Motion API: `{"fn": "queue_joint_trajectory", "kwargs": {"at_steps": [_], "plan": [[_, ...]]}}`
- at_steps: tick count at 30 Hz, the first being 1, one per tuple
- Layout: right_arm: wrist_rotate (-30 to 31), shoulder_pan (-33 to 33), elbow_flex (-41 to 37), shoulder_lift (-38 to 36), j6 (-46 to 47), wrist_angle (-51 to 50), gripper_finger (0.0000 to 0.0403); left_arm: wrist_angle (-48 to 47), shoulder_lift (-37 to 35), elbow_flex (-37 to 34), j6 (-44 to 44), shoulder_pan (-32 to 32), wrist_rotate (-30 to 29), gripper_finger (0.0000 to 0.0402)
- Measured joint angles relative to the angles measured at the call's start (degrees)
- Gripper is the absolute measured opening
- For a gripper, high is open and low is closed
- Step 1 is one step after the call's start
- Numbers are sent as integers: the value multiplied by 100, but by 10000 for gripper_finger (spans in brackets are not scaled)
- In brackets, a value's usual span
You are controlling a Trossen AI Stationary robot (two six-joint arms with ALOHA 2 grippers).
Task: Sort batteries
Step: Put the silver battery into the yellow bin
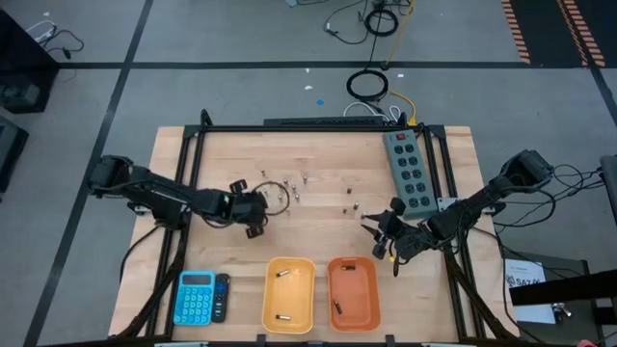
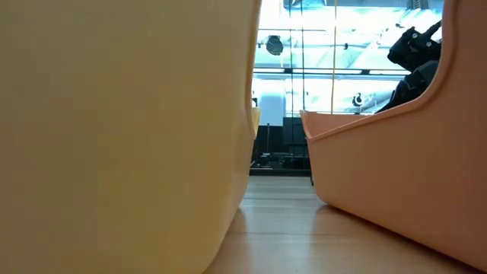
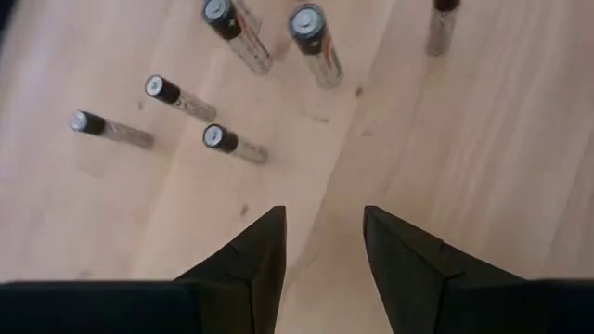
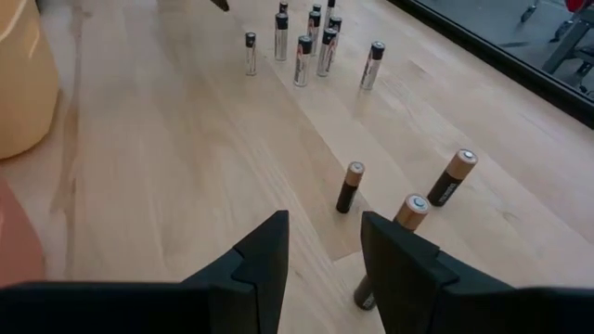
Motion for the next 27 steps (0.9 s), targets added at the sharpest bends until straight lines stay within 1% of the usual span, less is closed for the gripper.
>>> {"fn": "queue_joint_trajectory", "kwargs": {"at_steps": [3, 9, 19, 27], "plan": [[6, 0, 2, 0, -23, 28, 128, 494, -147, -364, -10, 340, 338, 155], [7, 0, 2, 0, 6, 35, 128, 1371, -169, -838, 114, 850, 587, 157], [6, 0, 2, 0, 17, 35, 128, 1972, -166, -885, 489, 1229, 614, 165], [3, 0, 2, 0, 19, 72, 128, 2235, 73, -887, 647, 1433, 718, 165]]}}
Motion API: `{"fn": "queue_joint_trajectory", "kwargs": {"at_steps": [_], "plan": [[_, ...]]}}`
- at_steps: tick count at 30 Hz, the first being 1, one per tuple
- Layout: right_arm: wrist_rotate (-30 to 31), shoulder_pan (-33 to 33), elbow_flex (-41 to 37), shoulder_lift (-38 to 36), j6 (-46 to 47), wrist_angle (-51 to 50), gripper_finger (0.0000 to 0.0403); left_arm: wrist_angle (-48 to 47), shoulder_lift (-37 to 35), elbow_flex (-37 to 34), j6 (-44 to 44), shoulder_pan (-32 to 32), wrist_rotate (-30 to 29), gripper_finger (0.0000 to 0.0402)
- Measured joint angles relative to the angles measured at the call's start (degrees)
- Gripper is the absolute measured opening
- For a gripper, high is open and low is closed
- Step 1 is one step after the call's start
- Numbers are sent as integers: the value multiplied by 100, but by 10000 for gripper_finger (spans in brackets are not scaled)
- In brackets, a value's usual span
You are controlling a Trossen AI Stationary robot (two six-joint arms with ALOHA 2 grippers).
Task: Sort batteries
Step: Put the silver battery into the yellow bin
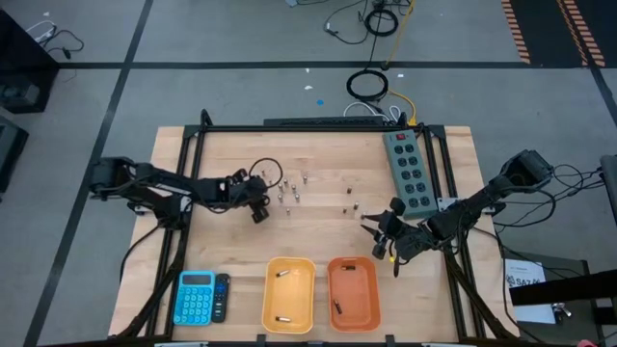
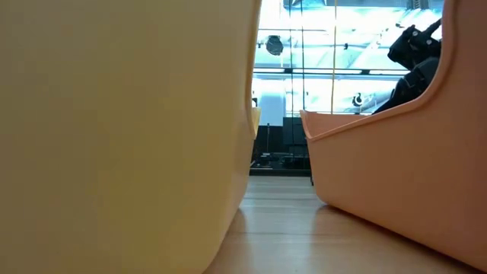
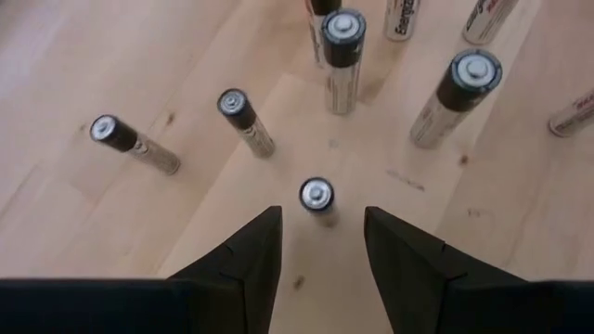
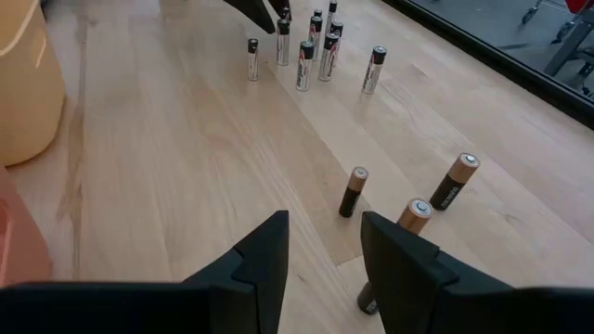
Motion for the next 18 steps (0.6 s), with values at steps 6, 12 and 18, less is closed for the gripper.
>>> {"fn": "queue_joint_trajectory", "kwargs": {"at_steps": [6, 12, 18], "plan": [[-2, 0, 0, 0, -2, 3, 128, 145, 194, 0, 39, 67, 116, 165], [-2, 0, 0, 0, 28, 3, 128, 326, 336, -2, -7, 67, 118, 164], [-2, 0, 0, 0, 42, 30, 128, 397, 387, -2, 85, 67, 101, 164]]}}
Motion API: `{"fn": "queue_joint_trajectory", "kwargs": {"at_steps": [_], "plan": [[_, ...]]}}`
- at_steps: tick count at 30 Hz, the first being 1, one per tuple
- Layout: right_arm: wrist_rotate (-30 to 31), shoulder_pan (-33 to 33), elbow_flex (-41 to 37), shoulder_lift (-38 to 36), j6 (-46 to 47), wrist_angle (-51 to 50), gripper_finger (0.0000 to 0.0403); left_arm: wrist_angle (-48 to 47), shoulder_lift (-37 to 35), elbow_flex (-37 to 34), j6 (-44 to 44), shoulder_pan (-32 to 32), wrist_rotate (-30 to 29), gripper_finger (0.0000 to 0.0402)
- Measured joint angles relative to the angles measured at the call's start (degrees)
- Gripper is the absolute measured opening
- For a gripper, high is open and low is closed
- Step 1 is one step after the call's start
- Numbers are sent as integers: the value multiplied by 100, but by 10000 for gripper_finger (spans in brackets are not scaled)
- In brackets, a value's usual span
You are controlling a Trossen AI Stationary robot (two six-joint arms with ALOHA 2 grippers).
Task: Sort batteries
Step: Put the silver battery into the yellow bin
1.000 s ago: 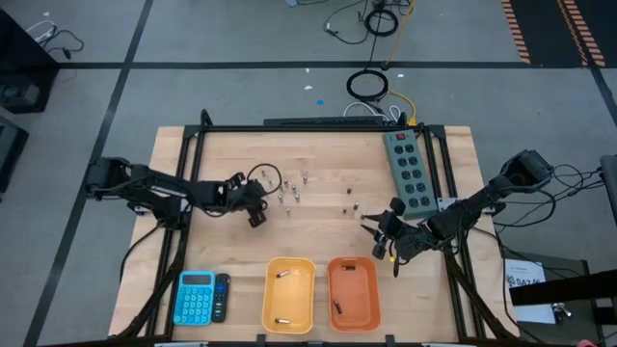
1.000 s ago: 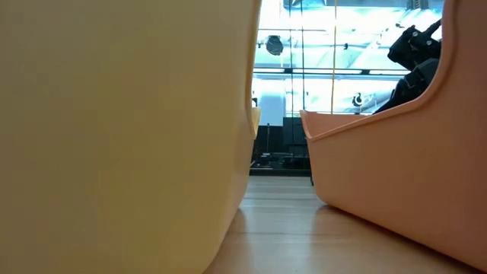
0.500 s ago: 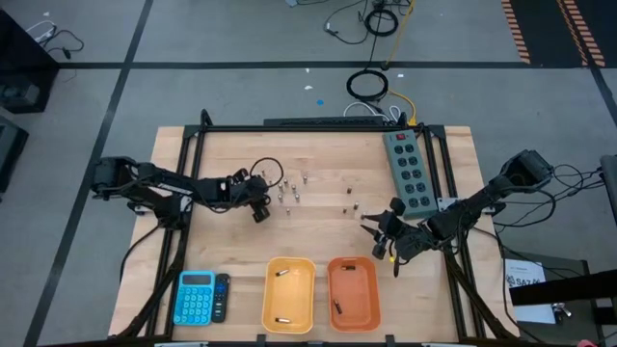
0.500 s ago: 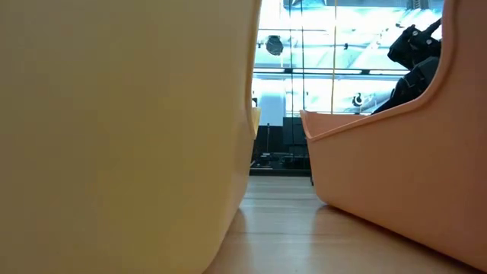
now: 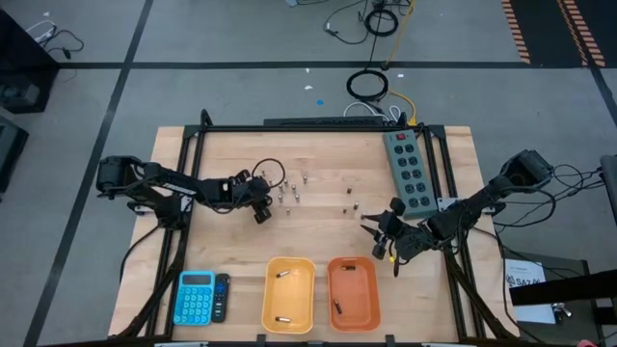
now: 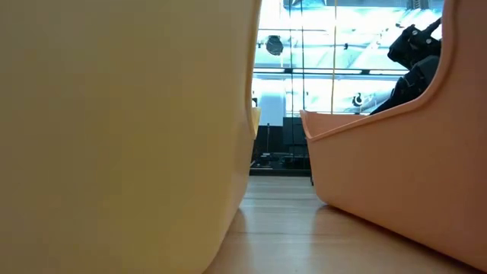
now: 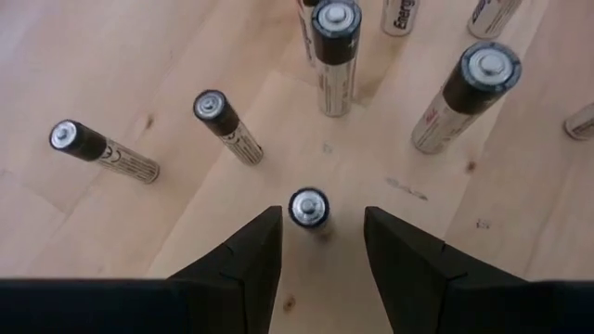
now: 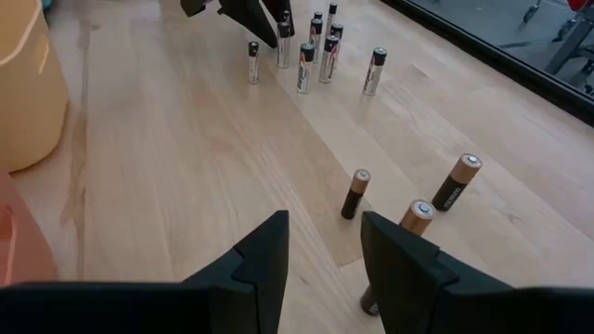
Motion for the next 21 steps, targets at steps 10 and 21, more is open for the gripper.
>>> {"fn": "queue_joint_trajectory", "kwargs": {"at_steps": [10, 21], "plan": [[0, 0, 0, 0, 0, 7, 128, 10, 0, 0, 30, 7, -51, 164], [0, 0, 0, 0, 0, 7, 128, 8, 0, 0, 56, 5, -60, 164]]}}
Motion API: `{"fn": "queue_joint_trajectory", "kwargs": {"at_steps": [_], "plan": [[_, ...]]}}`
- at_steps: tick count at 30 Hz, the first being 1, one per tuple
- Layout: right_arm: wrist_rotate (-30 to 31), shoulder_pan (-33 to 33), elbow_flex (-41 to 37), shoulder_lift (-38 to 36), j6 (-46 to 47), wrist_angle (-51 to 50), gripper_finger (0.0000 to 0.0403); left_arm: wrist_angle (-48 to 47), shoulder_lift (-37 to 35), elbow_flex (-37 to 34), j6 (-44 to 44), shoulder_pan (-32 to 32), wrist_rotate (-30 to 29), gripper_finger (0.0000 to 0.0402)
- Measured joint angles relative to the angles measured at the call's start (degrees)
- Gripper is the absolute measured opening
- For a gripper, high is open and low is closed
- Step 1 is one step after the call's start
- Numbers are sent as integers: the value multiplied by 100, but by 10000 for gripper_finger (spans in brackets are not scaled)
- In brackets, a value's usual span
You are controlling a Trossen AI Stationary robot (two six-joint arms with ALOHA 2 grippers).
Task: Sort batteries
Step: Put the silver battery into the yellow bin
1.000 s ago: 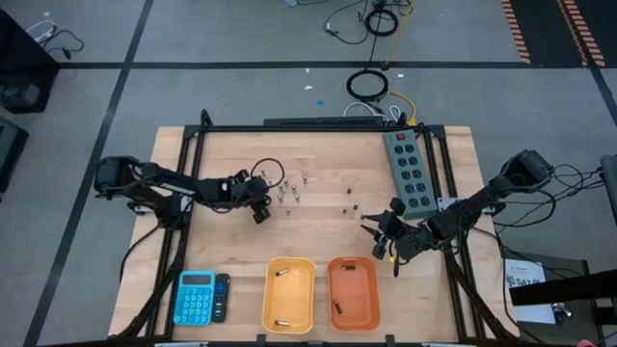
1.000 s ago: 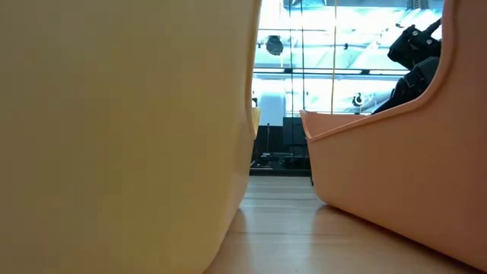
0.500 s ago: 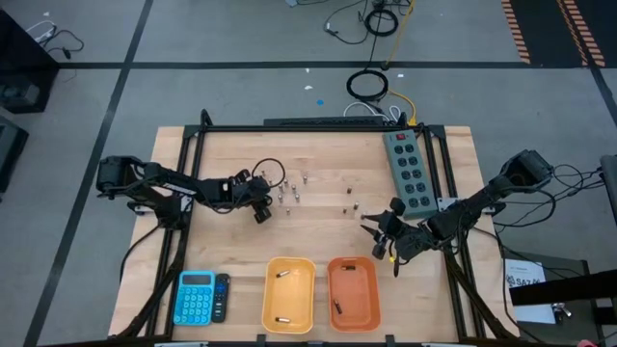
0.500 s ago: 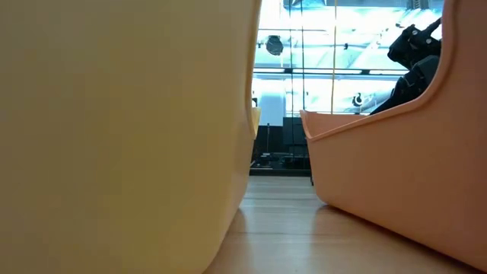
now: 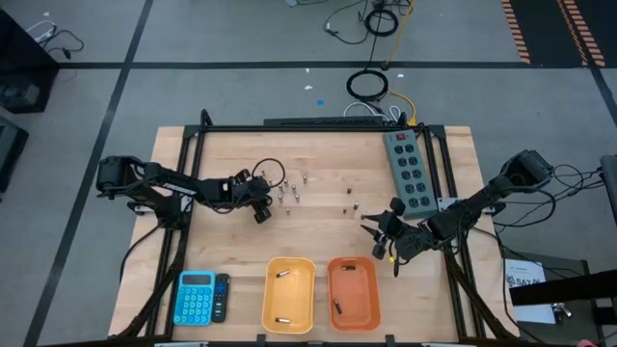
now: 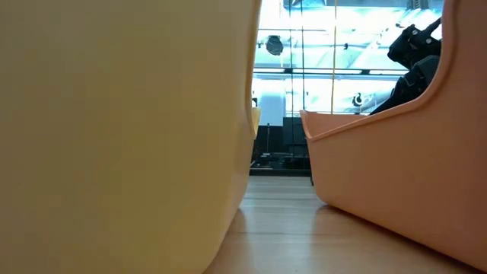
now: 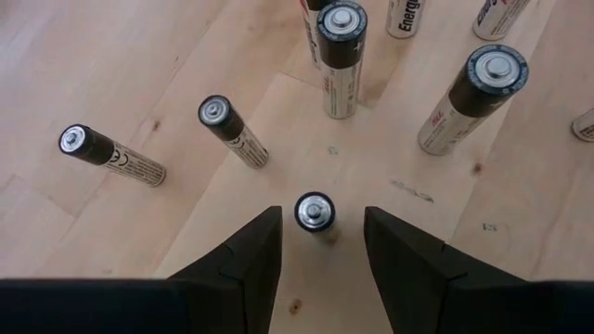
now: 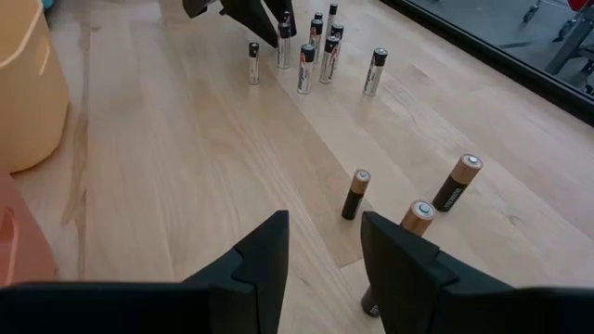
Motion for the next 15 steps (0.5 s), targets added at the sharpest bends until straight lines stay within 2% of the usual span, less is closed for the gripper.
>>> {"fn": "queue_joint_trajectory", "kwargs": {"at_steps": [15], "plan": [[1, -1, 0, 0, -7, 2, 128, -4, 0, 0, 100, 0, -158, 164]]}}
